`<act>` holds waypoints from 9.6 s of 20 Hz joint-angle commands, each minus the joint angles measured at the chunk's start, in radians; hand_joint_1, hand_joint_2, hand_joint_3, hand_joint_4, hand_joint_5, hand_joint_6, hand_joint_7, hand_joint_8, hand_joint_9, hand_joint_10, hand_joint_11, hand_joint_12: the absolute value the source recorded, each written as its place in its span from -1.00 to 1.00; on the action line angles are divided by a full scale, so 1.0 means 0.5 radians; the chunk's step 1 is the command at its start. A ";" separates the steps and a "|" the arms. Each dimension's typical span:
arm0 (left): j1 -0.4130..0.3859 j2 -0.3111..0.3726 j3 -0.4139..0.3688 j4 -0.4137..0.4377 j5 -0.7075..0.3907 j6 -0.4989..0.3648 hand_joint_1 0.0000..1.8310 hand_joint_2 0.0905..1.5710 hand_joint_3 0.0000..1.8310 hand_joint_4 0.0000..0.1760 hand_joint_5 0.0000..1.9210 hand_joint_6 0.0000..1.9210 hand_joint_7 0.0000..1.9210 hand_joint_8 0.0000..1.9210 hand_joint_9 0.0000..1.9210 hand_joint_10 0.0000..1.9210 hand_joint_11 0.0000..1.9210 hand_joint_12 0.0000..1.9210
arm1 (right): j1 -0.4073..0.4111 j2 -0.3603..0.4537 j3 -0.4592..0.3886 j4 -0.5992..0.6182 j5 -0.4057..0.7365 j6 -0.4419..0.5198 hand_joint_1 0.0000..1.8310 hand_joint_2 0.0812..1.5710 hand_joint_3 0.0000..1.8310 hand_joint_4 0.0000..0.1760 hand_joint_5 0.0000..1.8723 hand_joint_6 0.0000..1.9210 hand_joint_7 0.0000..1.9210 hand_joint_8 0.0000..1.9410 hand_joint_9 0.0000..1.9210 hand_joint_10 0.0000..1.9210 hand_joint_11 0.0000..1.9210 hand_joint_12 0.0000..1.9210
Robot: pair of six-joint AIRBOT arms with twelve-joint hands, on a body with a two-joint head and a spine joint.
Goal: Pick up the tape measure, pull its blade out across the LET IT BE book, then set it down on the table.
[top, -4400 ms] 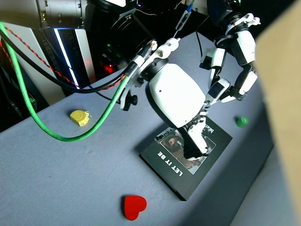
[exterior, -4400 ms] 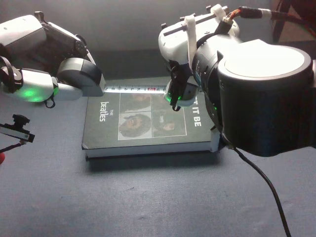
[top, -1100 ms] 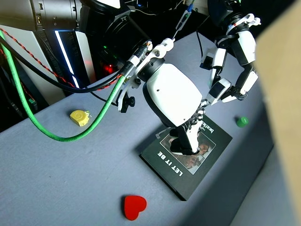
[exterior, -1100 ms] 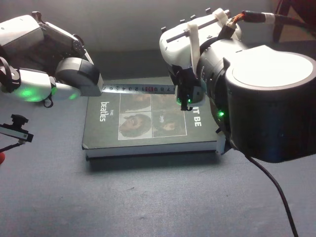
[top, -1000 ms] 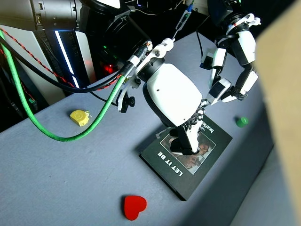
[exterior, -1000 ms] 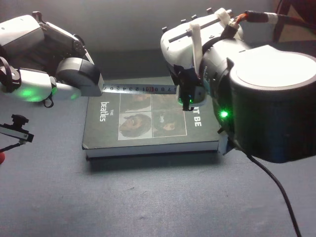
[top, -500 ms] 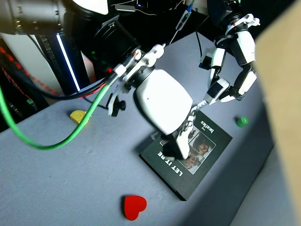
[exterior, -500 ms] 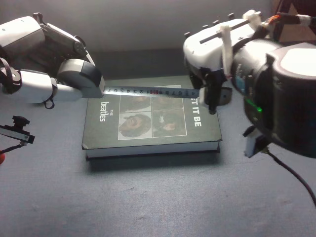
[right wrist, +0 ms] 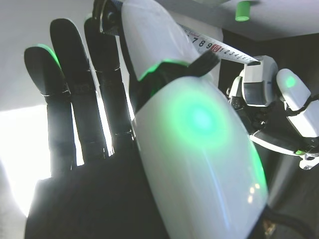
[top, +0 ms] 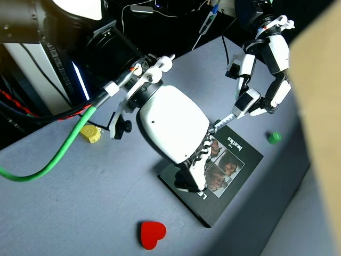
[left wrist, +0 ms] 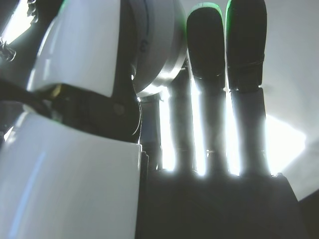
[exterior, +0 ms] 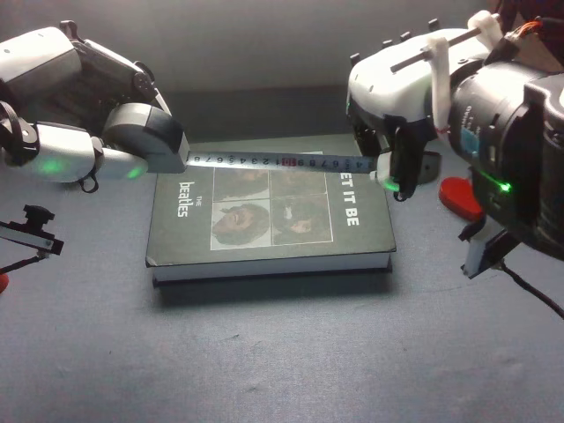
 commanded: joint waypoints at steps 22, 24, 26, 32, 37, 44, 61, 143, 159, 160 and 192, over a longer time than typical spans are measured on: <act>-0.005 0.012 0.029 -0.026 -0.234 -0.021 0.51 0.33 -1.00 -1.00 0.11 -0.27 0.04 -0.12 0.07 0.18 0.02 0.03 | -0.039 0.270 0.084 -0.174 0.207 -0.048 0.28 0.50 -1.00 -1.00 -0.18 0.31 -0.06 0.24 -0.28 0.07 -0.50 0.58; -0.003 0.012 0.031 -0.026 -0.230 -0.035 0.51 0.33 -1.00 -1.00 0.11 -0.26 0.04 -0.11 0.07 0.18 0.03 0.03 | -0.038 0.288 0.098 -0.176 0.221 -0.048 0.28 0.50 -1.00 -1.00 -0.18 0.31 -0.06 0.24 -0.28 0.07 -0.49 0.58; -0.003 0.013 0.030 -0.026 -0.228 -0.040 0.51 0.33 -1.00 -1.00 0.11 -0.27 0.04 -0.11 0.07 0.18 0.03 0.03 | -0.029 0.308 0.117 -0.176 0.242 -0.048 0.29 0.50 -1.00 -1.00 -0.20 0.32 -0.05 0.24 -0.27 0.07 -0.49 0.58; -0.003 0.013 0.030 -0.019 -0.229 -0.039 0.51 0.33 -1.00 -1.00 0.11 -0.27 0.04 -0.09 0.07 0.17 0.04 0.03 | -0.001 0.381 0.135 -0.177 0.293 -0.096 0.28 0.50 -1.00 -1.00 -0.20 0.33 -0.06 0.24 -0.27 0.07 -0.47 0.58; -0.002 0.012 0.031 -0.018 -0.229 -0.039 0.51 0.33 -1.00 -1.00 0.10 -0.27 0.04 -0.10 0.08 0.17 0.04 0.02 | -0.010 0.429 0.169 -0.176 0.343 -0.104 0.28 0.50 -1.00 -0.96 -0.18 0.32 -0.07 0.23 -0.27 0.07 -0.47 0.57; -0.003 0.009 0.032 -0.011 -0.229 -0.039 0.51 0.34 -1.00 -1.00 0.11 -0.28 0.02 -0.07 0.08 0.17 0.07 -0.01 | -0.010 0.477 0.201 -0.175 0.382 -0.132 0.28 0.50 -1.00 -1.00 -0.19 0.32 -0.06 0.24 -0.27 0.08 -0.49 0.58; 0.217 -0.158 0.273 -0.241 -0.345 -0.068 0.51 0.34 -1.00 -1.00 0.09 -0.26 0.03 -0.07 0.08 0.17 0.03 0.00 | -0.037 0.434 0.067 -0.175 0.450 -0.123 0.28 0.51 -1.00 -1.00 -0.21 0.32 -0.07 0.27 -0.29 0.07 -0.48 0.58; 0.941 0.138 -0.241 -0.526 -0.675 -0.202 0.51 0.34 -1.00 -1.00 0.10 -0.26 0.03 -0.08 0.08 0.18 0.04 0.01 | -0.189 0.349 -0.081 -0.352 0.444 0.011 -1.00 0.29 -0.99 -0.25 -0.93 -1.00 -0.93 -0.99 -0.98 -0.99 -1.00 -0.63; 1.256 -0.021 -0.230 -0.543 -0.884 -0.302 0.30 0.46 -1.00 -0.69 -0.11 0.22 -0.06 0.16 -0.04 -0.51 -0.22 0.08 | -0.204 0.361 -0.109 -0.381 0.499 -0.005 -1.00 0.30 -1.00 -0.26 -0.93 -1.00 -0.93 -1.00 -0.96 -1.00 -1.00 -0.55; 1.260 -0.024 -0.231 -0.535 -0.884 -0.302 0.17 0.49 -1.00 -1.00 -0.14 0.26 -0.09 -0.49 -0.03 -0.75 -0.26 0.01 | -0.204 0.362 -0.109 -0.381 0.499 -0.004 -1.00 0.30 -1.00 -0.26 -0.93 -1.00 -0.93 -1.00 -0.96 -1.00 -1.00 -0.53; -0.398 -0.056 -0.145 -1.723 -0.138 2.582 0.05 0.48 -1.00 0.22 -0.13 0.26 -0.17 0.29 -0.15 0.55 -0.20 0.59 | -0.242 0.383 -0.229 -0.660 0.412 0.214 -0.13 0.40 -1.00 -1.00 -0.35 0.67 -0.26 0.63 -0.01 0.99 0.32 1.00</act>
